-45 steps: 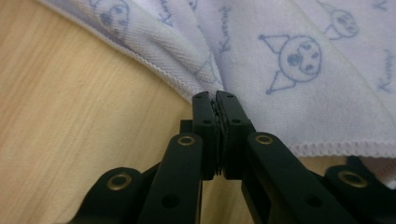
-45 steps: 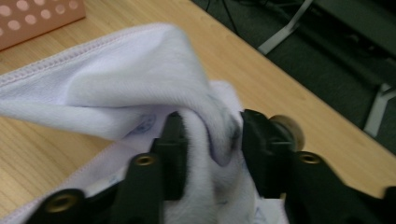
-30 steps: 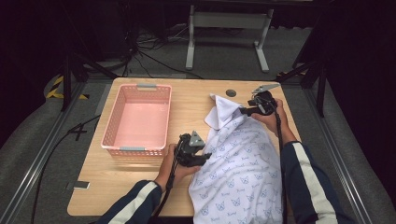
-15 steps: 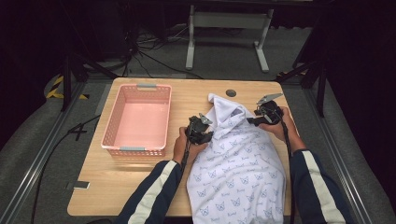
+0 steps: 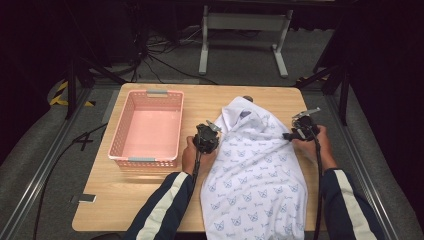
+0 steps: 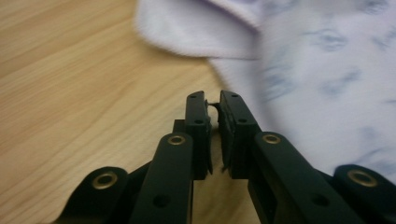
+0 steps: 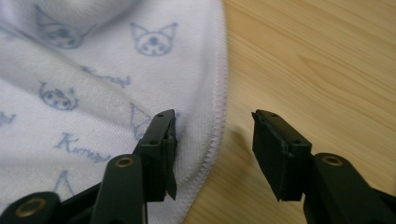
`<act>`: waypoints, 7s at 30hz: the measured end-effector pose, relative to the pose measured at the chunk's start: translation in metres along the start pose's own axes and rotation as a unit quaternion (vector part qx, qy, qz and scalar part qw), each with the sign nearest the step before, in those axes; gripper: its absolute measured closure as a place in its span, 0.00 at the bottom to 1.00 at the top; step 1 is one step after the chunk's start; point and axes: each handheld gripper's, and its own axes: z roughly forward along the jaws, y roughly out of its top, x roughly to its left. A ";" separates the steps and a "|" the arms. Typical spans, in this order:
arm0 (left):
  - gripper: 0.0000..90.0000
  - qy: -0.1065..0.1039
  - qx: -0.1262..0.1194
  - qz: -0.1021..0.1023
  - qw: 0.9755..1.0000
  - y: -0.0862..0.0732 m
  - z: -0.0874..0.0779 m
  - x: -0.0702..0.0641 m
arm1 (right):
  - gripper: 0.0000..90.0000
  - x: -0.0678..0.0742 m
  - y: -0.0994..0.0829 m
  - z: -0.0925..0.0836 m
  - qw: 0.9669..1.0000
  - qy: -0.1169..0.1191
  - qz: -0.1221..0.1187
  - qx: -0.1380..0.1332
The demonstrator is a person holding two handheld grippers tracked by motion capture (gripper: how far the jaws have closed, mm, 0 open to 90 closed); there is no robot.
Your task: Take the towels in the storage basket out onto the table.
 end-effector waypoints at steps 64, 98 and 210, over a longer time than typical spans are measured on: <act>0.57 -0.037 0.030 0.026 0.999 0.036 0.028 -0.001 | 0.58 -0.023 0.064 0.037 0.999 0.012 0.019 -0.043; 0.72 -0.034 0.016 0.012 0.999 0.023 0.005 0.002 | 0.46 -0.070 0.027 0.012 0.986 -0.052 0.144 -0.064; 0.37 -0.106 0.014 0.135 0.985 -0.029 -0.054 -0.046 | 0.62 0.043 -0.094 -0.088 0.992 0.025 -0.015 -0.124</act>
